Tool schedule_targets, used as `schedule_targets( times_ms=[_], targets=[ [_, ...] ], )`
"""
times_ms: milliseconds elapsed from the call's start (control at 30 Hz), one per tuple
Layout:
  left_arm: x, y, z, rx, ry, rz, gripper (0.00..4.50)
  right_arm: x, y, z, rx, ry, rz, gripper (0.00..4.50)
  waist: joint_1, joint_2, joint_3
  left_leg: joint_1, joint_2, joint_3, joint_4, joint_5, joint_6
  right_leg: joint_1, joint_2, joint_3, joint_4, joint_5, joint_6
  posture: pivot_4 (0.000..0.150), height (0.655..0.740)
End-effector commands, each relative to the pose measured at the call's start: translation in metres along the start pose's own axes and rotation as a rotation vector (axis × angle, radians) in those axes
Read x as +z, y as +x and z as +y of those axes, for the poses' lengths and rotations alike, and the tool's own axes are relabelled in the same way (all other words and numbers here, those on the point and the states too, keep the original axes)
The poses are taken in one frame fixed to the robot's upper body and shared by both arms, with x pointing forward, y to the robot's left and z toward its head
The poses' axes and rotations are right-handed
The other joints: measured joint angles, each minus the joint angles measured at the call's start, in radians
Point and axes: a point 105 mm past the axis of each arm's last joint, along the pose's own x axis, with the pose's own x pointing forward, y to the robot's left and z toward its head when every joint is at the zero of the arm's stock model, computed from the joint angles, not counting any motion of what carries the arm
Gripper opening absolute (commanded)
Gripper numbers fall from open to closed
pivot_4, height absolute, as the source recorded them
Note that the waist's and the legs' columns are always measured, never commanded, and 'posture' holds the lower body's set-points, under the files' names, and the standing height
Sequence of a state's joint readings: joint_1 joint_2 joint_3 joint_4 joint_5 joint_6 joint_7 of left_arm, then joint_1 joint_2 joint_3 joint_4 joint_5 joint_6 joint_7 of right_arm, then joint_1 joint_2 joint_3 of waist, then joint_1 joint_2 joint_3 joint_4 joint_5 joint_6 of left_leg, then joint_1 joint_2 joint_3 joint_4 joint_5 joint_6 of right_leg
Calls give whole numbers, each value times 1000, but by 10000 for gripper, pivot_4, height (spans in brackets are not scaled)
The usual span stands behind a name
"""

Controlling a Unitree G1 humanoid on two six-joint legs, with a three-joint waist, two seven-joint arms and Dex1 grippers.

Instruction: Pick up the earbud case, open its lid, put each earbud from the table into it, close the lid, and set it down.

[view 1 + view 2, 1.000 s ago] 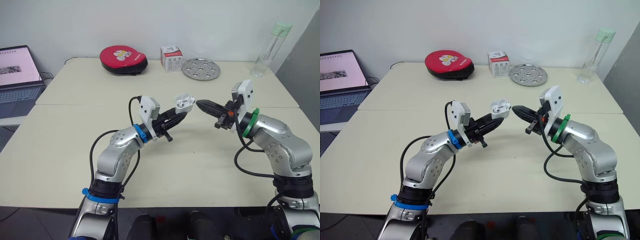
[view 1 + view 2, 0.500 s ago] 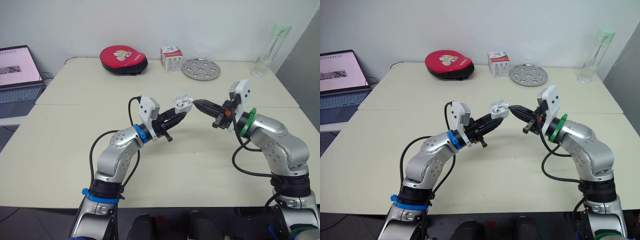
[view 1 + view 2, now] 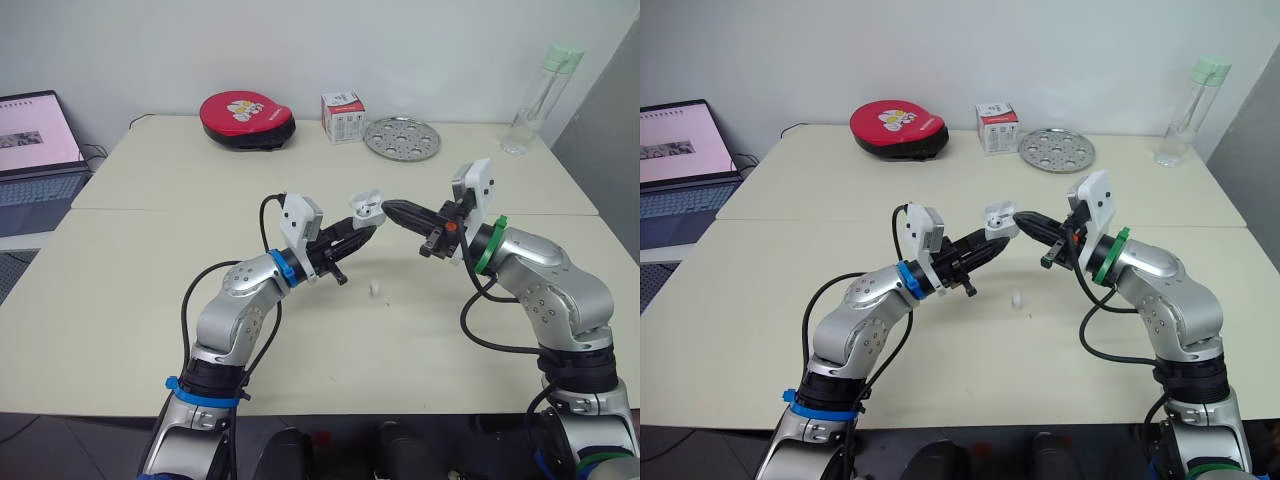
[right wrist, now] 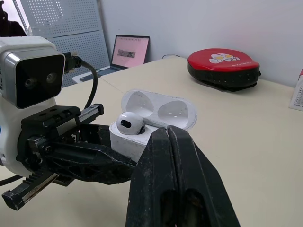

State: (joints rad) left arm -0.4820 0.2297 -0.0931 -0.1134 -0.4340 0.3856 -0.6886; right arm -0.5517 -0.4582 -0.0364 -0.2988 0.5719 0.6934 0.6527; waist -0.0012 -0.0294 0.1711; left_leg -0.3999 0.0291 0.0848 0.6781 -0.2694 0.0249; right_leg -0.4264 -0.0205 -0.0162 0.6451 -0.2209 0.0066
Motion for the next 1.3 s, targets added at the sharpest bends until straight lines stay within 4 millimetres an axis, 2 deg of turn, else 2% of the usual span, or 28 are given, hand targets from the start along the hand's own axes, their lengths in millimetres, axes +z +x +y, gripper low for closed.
schedule_targets(
  times_ms=[33, 300, 500, 600, 767, 967, 1200, 1300],
  targets=[
    [13, 2, -5, -18, 39, -39, 7717, 13, -3, -4, -14, -38, -37, 85, 0, 0, 0, 0, 0, 0, 0, 0, 0, 0, 0, 0, 0, 0, 0, 1500, 7400],
    [9, -6, 14, 68, 65, -21, 7717, 14, -7, -14, -52, -40, -42, 85, 0, 0, 0, 0, 0, 0, 0, 0, 0, 0, 0, 0, 0, 0, 0, 1500, 7400],
    [12, -27, 46, 224, 120, -28, 7717, 20, -12, -32, -154, -38, -76, 85, 0, 0, 0, 0, 0, 0, 0, 0, 0, 0, 0, 0, 0, 0, 0, 1500, 7400],
    [11, -47, 63, 309, 157, -11, 7717, 16, -16, -40, -190, -23, -65, 5865, 0, 0, 0, 0, 0, 0, -1, 0, 0, -1, 0, 0, 0, 0, 0, 1500, 7400],
    [10, -75, 79, 392, 194, 19, 7717, -9, -14, -48, -235, -8, 30, 23564, 0, 0, 0, 0, 0, 1, -1, 0, 0, -1, 0, 0, 0, 1, -2, 1500, 7400],
    [7, -91, 84, 443, 206, 36, 7717, -47, 6, -58, -271, 61, 99, 44903, -1, 0, 0, 0, 0, 1, -1, 0, 0, -1, -1, 0, 0, 1, -2, 1500, 7400],
    [11, -90, 81, 459, 214, 25, 7717, -97, 46, -67, -362, 124, 193, 44903, -4, 0, 0, -1, 0, 2, -1, 0, 0, -3, -1, 1, 1, 1, -2, 1500, 7400],
    [12, -90, 80, 465, 216, 20, 7717, -111, 57, -71, -412, 140, 212, 44903, -6, 0, 0, -1, 1, 3, -1, 0, 0, -3, 0, 2, 1, 1, -2, 1500, 7400]
  ],
)
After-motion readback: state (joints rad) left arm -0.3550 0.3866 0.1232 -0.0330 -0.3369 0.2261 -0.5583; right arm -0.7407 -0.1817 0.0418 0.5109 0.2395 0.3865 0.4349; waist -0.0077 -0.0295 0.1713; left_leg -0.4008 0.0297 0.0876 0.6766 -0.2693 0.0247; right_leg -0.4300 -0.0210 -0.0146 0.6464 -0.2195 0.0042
